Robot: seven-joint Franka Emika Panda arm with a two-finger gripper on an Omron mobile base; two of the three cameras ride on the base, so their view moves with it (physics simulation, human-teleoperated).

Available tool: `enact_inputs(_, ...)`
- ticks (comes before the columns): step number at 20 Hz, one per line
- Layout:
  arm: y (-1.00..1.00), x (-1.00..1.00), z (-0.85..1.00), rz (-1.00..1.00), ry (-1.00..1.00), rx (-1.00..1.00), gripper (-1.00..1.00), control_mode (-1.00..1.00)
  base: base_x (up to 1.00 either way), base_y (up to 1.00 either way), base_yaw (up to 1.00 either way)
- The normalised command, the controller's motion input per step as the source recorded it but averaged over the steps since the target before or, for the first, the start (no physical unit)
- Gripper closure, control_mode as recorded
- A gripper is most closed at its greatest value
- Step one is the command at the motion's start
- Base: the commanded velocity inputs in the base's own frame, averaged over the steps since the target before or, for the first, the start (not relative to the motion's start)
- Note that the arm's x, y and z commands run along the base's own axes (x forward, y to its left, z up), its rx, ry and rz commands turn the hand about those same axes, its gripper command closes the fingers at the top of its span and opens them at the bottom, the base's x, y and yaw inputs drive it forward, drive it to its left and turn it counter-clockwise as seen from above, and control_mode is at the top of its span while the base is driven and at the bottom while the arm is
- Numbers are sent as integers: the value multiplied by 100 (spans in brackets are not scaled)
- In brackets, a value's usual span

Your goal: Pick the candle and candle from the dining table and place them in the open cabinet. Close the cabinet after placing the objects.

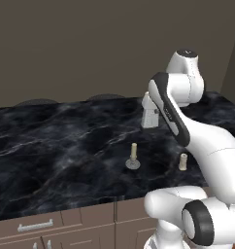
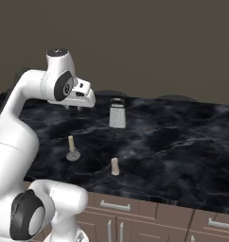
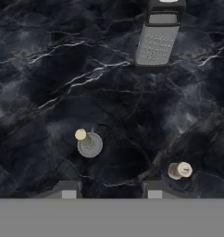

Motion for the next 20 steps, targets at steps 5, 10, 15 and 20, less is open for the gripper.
enact_inputs(5,0,0,0,0,0,0,-100,-100,0,0,0)
enact_inputs(10,-5,-1,0,1,0,0,-100,-100,0,0,0)
enact_inputs(15,-36,-15,0,9,-7,0,-100,-100,0,0,0)
enact_inputs(20,-52,-19,-9,14,-12,0,-100,-100,0,0,0)
